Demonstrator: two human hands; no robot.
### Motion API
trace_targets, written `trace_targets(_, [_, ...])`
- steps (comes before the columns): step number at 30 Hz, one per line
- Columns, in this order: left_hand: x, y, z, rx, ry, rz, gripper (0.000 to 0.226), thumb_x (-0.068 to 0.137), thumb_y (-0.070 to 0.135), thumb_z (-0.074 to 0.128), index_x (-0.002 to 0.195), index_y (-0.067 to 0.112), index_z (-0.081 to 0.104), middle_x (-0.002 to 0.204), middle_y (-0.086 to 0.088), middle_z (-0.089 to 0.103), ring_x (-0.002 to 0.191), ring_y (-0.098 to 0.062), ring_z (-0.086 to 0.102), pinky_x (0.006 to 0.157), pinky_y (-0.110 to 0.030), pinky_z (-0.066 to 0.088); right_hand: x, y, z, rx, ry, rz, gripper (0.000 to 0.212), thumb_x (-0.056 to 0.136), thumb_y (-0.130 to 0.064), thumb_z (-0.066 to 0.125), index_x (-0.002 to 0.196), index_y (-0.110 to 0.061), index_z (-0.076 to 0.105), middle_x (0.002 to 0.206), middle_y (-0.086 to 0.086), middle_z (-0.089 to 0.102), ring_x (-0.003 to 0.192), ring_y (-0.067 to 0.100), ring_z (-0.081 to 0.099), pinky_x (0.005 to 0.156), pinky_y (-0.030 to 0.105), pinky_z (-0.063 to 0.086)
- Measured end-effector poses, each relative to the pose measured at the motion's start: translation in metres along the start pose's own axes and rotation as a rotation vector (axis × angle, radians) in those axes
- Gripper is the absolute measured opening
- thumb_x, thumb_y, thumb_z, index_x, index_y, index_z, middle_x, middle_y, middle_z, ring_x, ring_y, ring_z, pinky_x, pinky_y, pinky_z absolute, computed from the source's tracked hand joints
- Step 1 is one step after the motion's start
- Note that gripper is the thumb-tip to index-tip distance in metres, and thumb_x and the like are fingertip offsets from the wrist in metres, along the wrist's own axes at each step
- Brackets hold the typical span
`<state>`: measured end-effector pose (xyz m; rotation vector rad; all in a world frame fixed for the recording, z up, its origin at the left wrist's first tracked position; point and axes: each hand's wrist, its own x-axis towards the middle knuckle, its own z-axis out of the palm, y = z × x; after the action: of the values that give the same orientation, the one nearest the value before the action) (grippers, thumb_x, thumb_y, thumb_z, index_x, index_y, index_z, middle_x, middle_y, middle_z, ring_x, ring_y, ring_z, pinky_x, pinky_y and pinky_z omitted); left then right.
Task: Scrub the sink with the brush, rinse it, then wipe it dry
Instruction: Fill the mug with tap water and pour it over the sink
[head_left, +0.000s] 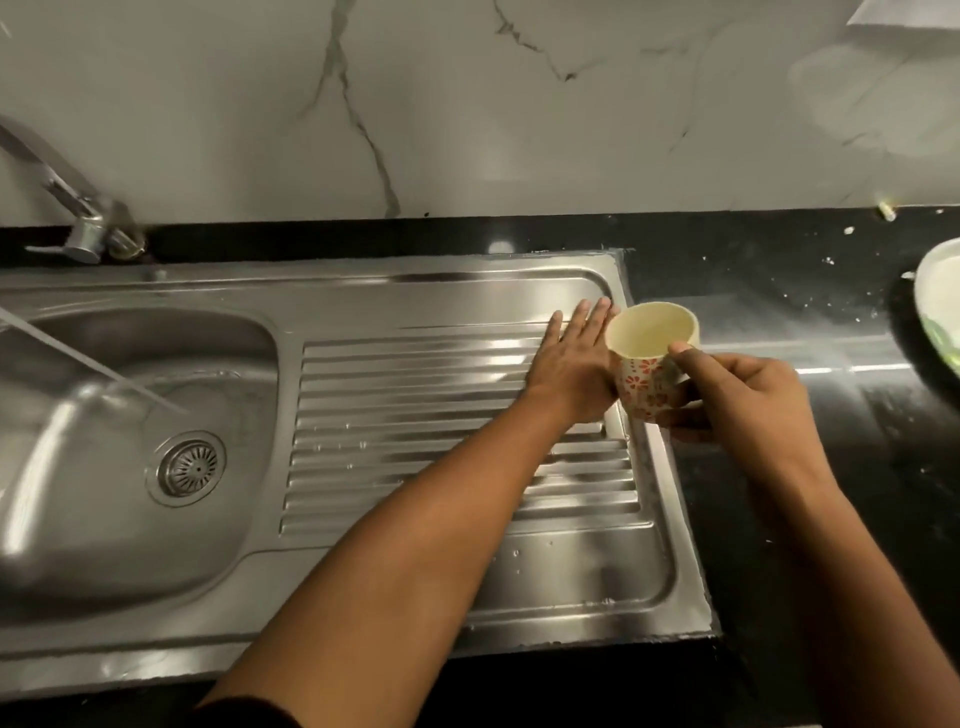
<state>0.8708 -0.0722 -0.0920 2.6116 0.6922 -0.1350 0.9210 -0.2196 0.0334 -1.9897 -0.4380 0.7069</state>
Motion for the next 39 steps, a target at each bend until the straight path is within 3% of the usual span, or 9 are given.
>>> trace_targets(5, [0.017, -0.025, 0.014, 0.042, 0.087, -0.134, 0.065, 0.108, 0.042, 0.019, 0.166, 0.016, 0.003, 0.174, -0.006, -0.003, 0.160, -0.025, -0.008, 0.130, -0.048, -0.002, 0.025, -0.008, -0.004, -0.024, -0.004, -0.003, 0.030, 0.101, -0.033, 0.065, 0.091, -0.007, 0.076, 0.081, 0.017, 0.076, 0.068, 0.031, 0.076, 0.065, 0.038, 0.059])
trace_targets(11, [-0.039, -0.098, 0.001, 0.046, 0.236, -0.351, 0.067, 0.108, 0.048, 0.011, 0.165, 0.015, 0.003, 0.173, -0.008, 0.000, 0.160, -0.027, -0.001, 0.130, -0.048, 0.006, 0.056, -0.034, 0.007, -0.328, -0.101, -0.129, 0.029, 0.098, -0.047, 0.066, 0.091, -0.021, 0.077, 0.082, -0.001, 0.079, 0.070, 0.014, 0.078, 0.072, 0.041, 0.064])
trace_targets(18, [-0.123, -0.192, -0.019, 0.101, 0.224, -0.660, 0.071, 0.105, 0.054, 0.001, 0.164, 0.015, -0.008, 0.172, -0.009, -0.011, 0.159, -0.027, -0.009, 0.129, -0.052, -0.001, 0.073, -0.054, 0.037, -0.341, -0.207, -0.180, 0.025, 0.098, -0.045, 0.066, 0.091, -0.022, 0.074, 0.088, 0.002, 0.079, 0.072, 0.015, 0.078, 0.075, 0.041, 0.065])
trace_targets(20, [-0.118, -0.182, -0.020, 0.109, 0.251, -0.625, 0.071, 0.106, 0.055, 0.002, 0.164, 0.015, -0.008, 0.172, -0.009, -0.013, 0.159, -0.027, -0.012, 0.129, -0.052, -0.003, 0.076, -0.059, 0.049, -0.380, -0.240, -0.190, 0.027, 0.098, -0.045, 0.067, 0.089, -0.021, 0.075, 0.086, 0.002, 0.079, 0.070, 0.017, 0.078, 0.074, 0.042, 0.065])
trace_targets(22, [-0.098, -0.156, -0.022, 0.092, 0.269, -0.471, 0.069, 0.107, 0.051, 0.009, 0.165, 0.015, -0.004, 0.172, -0.008, -0.010, 0.159, -0.026, -0.010, 0.129, -0.053, 0.000, 0.080, -0.064, 0.063, -0.459, -0.275, -0.225, 0.030, 0.097, -0.046, 0.067, 0.089, -0.019, 0.076, 0.084, 0.001, 0.079, 0.068, 0.017, 0.078, 0.073, 0.042, 0.065])
trace_targets(26, [-0.052, -0.108, -0.021, 0.085, 0.167, -0.117, 0.064, 0.105, 0.043, 0.024, 0.164, 0.018, 0.016, 0.172, -0.008, 0.018, 0.160, -0.026, 0.008, 0.128, -0.055, 0.010, 0.083, -0.079, 0.095, -0.703, -0.314, -0.335, 0.034, 0.099, -0.048, 0.064, 0.090, -0.017, 0.075, 0.079, -0.001, 0.077, 0.059, 0.012, 0.075, 0.065, 0.034, 0.063])
trace_targets(31, [-0.039, -0.113, -0.016, 0.120, 0.131, -0.103, 0.055, 0.106, 0.041, 0.028, 0.154, 0.018, 0.041, 0.155, -0.007, 0.050, 0.149, -0.028, 0.034, 0.128, -0.049, 0.013, 0.091, -0.091, 0.136, -0.960, -0.295, -0.518, 0.041, 0.098, -0.051, 0.061, 0.091, -0.014, 0.077, 0.077, 0.004, 0.074, 0.065, 0.022, 0.072, 0.068, 0.042, 0.064])
trace_targets(36, [-0.077, -0.174, -0.020, 0.111, 0.247, -0.328, 0.067, 0.107, 0.047, 0.011, 0.165, 0.015, 0.004, 0.174, -0.009, 0.006, 0.160, -0.027, 0.002, 0.130, -0.049, 0.006, 0.089, -0.100, 0.176, -1.038, -0.316, -0.590, 0.042, 0.097, -0.056, 0.061, 0.090, -0.018, 0.078, 0.079, 0.004, 0.074, 0.069, 0.024, 0.071, 0.068, 0.042, 0.062])
trace_targets(39, [-0.113, -0.215, -0.023, 0.068, 0.293, -0.482, 0.069, 0.106, 0.052, 0.001, 0.165, 0.015, -0.003, 0.173, -0.008, -0.005, 0.160, -0.026, -0.007, 0.130, -0.048, 0.002, 0.083, -0.106, 0.192, -0.842, -0.445, -0.470, 0.039, 0.099, -0.052, 0.062, 0.094, -0.015, 0.074, 0.084, 0.002, 0.077, 0.068, 0.019, 0.076, 0.070, 0.039, 0.064])
